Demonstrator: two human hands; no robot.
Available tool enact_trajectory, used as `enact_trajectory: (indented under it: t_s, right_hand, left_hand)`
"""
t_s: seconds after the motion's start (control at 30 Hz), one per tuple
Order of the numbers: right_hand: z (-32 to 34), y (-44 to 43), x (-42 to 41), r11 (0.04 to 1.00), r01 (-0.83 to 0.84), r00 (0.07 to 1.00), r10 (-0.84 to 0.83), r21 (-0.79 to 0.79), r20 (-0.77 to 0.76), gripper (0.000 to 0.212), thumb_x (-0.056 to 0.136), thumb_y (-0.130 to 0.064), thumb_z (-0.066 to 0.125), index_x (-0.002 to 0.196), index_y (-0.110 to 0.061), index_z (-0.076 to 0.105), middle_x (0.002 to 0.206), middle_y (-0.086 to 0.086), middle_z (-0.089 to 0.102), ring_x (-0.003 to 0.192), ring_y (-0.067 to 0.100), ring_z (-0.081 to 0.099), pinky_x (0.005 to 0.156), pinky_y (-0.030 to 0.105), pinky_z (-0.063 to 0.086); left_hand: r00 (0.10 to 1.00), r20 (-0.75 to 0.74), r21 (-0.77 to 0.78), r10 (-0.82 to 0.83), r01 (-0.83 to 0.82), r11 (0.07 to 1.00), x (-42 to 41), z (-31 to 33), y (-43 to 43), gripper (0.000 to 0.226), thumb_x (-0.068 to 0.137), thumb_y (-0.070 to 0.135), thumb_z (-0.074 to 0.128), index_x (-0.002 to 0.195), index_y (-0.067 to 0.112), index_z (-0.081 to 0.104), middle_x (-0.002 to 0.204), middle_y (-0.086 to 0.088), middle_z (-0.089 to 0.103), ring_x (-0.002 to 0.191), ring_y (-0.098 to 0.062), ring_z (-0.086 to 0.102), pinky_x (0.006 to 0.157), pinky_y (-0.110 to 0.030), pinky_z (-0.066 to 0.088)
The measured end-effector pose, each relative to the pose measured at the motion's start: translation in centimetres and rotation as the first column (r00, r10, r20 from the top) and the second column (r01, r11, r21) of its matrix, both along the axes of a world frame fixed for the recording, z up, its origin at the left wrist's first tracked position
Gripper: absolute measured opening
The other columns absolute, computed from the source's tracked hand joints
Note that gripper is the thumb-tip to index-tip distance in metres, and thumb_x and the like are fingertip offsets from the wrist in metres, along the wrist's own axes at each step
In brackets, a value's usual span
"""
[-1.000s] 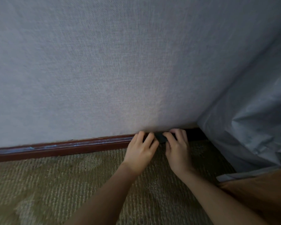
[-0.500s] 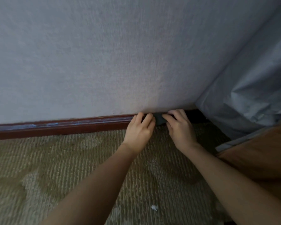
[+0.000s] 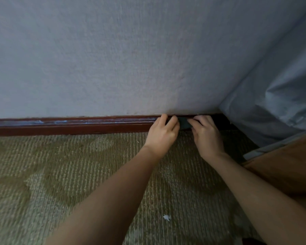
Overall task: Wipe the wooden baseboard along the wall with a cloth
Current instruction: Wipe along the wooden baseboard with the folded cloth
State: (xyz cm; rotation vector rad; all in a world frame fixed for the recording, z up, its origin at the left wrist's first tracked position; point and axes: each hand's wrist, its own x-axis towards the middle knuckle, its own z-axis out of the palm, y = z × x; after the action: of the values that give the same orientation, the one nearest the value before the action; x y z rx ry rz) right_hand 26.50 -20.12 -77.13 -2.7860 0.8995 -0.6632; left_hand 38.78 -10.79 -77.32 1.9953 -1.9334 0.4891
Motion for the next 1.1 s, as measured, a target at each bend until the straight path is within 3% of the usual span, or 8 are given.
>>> enact_trajectory:
  t_s: [0.1, 0.23, 0.4, 0.53, 0.7, 0.8, 1.1]
  right_hand:
    - [0.0, 0.2, 0.5, 1.000, -0.004, 1.000, 0.004, -0.027, 0.005, 0.030, 0.062, 0.020, 0.071, 0.089, 0.009, 0.069, 0.084, 0.022, 0.064, 0.082, 0.040, 0.061, 0.067, 0.044, 0.055]
    - [0.2, 1.3, 1.9, 0.996, -0.072, 0.997, 0.070, -0.051, -0.041, 0.024, 0.062, 0.019, 0.071, 0.083, 0.008, 0.069, 0.080, 0.020, 0.063, 0.079, 0.038, 0.061, 0.061, 0.042, 0.054]
    - [0.6, -0.2, 1.1, 0.987, -0.138, 0.987, 0.130, -0.077, -0.097, 0.029, 0.060, 0.018, 0.073, 0.086, 0.007, 0.070, 0.081, 0.020, 0.062, 0.078, 0.037, 0.061, 0.057, 0.041, 0.054]
    - [0.4, 0.0, 1.1, 0.993, -0.076, 0.995, 0.070, -0.088, -0.069, 0.025, 0.059, 0.020, 0.071, 0.081, 0.008, 0.069, 0.079, 0.020, 0.062, 0.077, 0.037, 0.060, 0.060, 0.042, 0.054]
    - [0.0, 0.4, 1.9, 0.990, -0.111, 0.994, 0.108, -0.088, -0.031, 0.025, 0.060, 0.020, 0.070, 0.081, 0.009, 0.069, 0.079, 0.020, 0.062, 0.077, 0.037, 0.060, 0.062, 0.043, 0.053]
    - [-0.1, -0.3, 1.2, 0.986, -0.141, 0.989, 0.137, -0.089, -0.056, 0.027, 0.062, 0.019, 0.070, 0.087, 0.008, 0.069, 0.083, 0.019, 0.063, 0.081, 0.037, 0.061, 0.065, 0.043, 0.054]
    - [-0.3, -1.0, 0.1, 0.991, -0.114, 0.992, 0.109, -0.070, -0.069, 0.028, 0.065, 0.019, 0.069, 0.091, 0.009, 0.069, 0.084, 0.021, 0.064, 0.083, 0.039, 0.061, 0.068, 0.046, 0.054]
  left_hand:
    - [1.000, 0.018, -0.001, -0.023, 0.023, 1.000, 0.5, 0.0, 0.1, 0.020, 0.067, -0.004, 0.071, 0.087, -0.005, 0.071, 0.082, -0.016, 0.067, 0.067, -0.031, 0.062, 0.060, -0.032, 0.053]
    - [0.998, 0.059, -0.004, -0.023, 0.023, 1.000, 2.1, -0.2, 1.5, 0.024, 0.079, 0.002, 0.049, 0.088, -0.005, 0.071, 0.082, -0.015, 0.066, 0.068, -0.029, 0.061, 0.059, -0.032, 0.052]
    - [0.996, 0.080, -0.022, -0.032, 0.034, 0.999, 1.9, -0.1, 0.9, 0.024, 0.080, 0.003, 0.049, 0.086, -0.005, 0.071, 0.079, -0.015, 0.066, 0.067, -0.028, 0.061, 0.057, -0.031, 0.050]
    - [0.998, 0.036, -0.029, -0.058, 0.059, 0.998, 1.5, -0.4, 0.5, 0.028, 0.080, 0.001, 0.045, 0.089, -0.005, 0.070, 0.081, -0.015, 0.066, 0.067, -0.028, 0.061, 0.058, -0.031, 0.051]
    - [0.995, 0.074, -0.026, -0.073, 0.075, 0.997, 2.7, -0.9, 1.4, 0.024, 0.072, -0.002, 0.068, 0.095, -0.007, 0.068, 0.086, -0.017, 0.066, 0.069, -0.031, 0.060, 0.062, -0.033, 0.051]
    - [0.998, 0.029, -0.056, -0.049, 0.050, 0.997, 1.9, -1.1, 0.9, 0.018, 0.079, -0.004, 0.056, 0.092, -0.007, 0.069, 0.082, -0.016, 0.065, 0.065, -0.029, 0.059, 0.058, -0.033, 0.051]
    - [0.996, 0.056, -0.063, -0.075, 0.079, 0.995, 1.1, -1.2, -0.1, 0.025, 0.079, 0.000, 0.047, 0.089, -0.004, 0.070, 0.082, -0.014, 0.065, 0.065, -0.027, 0.059, 0.058, -0.031, 0.048]
